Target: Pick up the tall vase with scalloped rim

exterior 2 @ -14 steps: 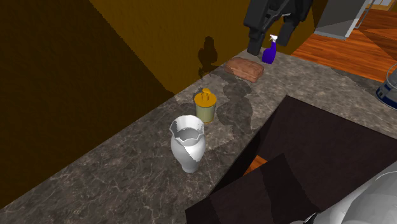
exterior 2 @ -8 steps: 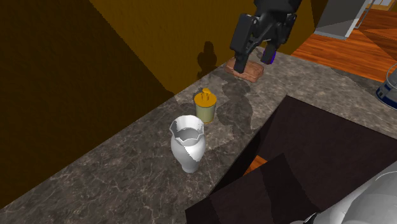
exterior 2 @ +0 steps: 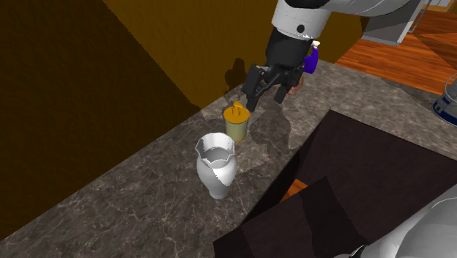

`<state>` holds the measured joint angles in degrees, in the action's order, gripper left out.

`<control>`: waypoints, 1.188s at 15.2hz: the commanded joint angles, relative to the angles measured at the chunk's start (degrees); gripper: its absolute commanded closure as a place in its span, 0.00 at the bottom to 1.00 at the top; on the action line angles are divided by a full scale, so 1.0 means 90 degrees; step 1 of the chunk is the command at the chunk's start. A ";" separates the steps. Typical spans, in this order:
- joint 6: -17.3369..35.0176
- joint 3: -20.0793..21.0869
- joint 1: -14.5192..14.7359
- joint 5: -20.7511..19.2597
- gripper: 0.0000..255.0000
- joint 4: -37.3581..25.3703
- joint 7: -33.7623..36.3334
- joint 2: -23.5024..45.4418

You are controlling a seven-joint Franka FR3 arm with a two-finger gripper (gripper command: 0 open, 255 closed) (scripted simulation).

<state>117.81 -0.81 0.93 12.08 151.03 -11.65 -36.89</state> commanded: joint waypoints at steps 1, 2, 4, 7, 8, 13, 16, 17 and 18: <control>0.0602 -0.0065 0.0046 0.0161 0.00 0.0091 -0.0137 0.0449; 0.0883 -0.0085 0.0087 0.0264 0.00 0.0141 -0.0200 0.0659; 0.1439 -0.0135 0.0189 0.0500 0.00 0.0202 -0.0350 0.1113; 0.2238 -0.0235 0.0392 0.0956 0.00 0.0194 -0.0664 0.1869; 0.2488 -0.0274 0.0472 0.1144 0.00 0.0164 -0.0798 0.2137; 0.3525 -0.0449 0.0906 0.2460 0.00 -0.0218 -0.1778 0.3556; 0.3920 -0.0416 0.1043 0.3504 0.00 -0.0633 -0.2578 0.4435; 0.3927 -0.0393 0.1024 0.3524 0.00 -0.0642 -0.2593 0.4452; 0.3986 -0.0373 0.1022 0.3643 0.00 -0.0655 -0.2706 0.4543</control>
<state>153.02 -4.37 10.06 43.25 145.57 -34.70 2.79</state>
